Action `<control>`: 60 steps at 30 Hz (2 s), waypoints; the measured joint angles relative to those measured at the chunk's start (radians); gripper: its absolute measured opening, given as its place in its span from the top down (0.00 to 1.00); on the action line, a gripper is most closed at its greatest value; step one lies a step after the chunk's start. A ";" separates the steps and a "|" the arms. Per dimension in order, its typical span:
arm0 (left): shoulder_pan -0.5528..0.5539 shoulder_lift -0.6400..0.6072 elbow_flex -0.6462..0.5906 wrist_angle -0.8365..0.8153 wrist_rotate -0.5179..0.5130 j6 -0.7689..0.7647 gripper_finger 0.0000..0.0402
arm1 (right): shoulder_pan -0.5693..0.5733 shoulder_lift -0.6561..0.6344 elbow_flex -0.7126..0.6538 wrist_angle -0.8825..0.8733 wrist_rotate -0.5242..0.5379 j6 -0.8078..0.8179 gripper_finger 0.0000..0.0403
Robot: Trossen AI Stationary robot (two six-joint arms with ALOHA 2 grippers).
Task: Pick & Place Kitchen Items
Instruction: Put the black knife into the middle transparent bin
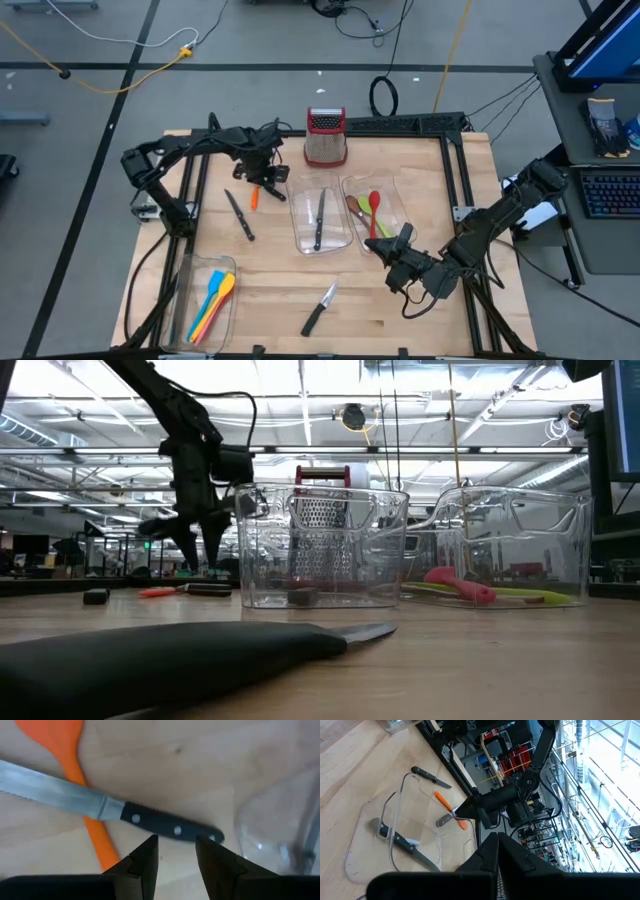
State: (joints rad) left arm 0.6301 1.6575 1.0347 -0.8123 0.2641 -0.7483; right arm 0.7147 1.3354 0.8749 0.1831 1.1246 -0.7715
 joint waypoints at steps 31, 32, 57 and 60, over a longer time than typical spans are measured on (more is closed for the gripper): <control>-0.109 -0.010 0.000 0.052 -0.269 -0.454 0.56 | 0.001 0.000 0.000 0.000 0.000 0.003 1.00; -0.116 -0.010 0.000 0.053 -0.286 -0.472 0.53 | 0.001 0.000 0.000 0.000 0.000 0.003 1.00; -0.138 0.055 0.000 0.007 -0.165 -0.644 0.31 | 0.047 0.000 0.000 0.000 0.000 0.000 1.00; -0.138 0.056 0.000 0.007 -0.159 -0.653 0.31 | 0.047 0.000 0.000 -0.001 0.000 0.000 1.00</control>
State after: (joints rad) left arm 0.4919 1.7134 1.0351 -0.8052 0.1048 -1.4016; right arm 0.7612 1.3354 0.8749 0.1825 1.1248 -0.7712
